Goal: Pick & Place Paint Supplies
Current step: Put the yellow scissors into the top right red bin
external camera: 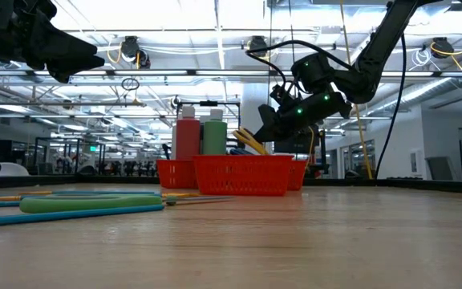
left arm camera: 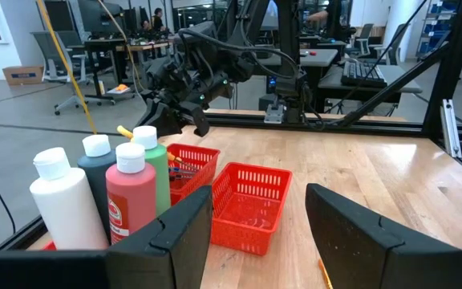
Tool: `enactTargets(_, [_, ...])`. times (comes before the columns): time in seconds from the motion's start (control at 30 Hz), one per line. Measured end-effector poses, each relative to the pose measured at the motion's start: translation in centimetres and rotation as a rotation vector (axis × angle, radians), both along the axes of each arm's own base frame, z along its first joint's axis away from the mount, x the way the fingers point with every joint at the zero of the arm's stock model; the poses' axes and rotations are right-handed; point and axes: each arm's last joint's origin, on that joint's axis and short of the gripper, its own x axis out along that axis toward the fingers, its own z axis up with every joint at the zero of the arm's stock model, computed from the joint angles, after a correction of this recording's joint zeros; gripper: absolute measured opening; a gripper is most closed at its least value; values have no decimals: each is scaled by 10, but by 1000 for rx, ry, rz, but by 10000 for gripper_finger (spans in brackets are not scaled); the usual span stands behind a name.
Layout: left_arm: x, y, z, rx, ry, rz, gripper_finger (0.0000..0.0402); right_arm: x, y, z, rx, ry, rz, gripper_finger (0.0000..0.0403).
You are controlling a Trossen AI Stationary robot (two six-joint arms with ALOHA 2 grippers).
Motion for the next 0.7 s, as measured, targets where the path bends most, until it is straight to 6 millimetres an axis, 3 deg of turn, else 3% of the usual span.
enactTargets(0.53, [0,0,0,0,0,0,209,0,0,0,2,-1,-1,44])
enactTargets(0.7, [0,0,0,0,0,0,209,0,0,0,-21,14,8,76])
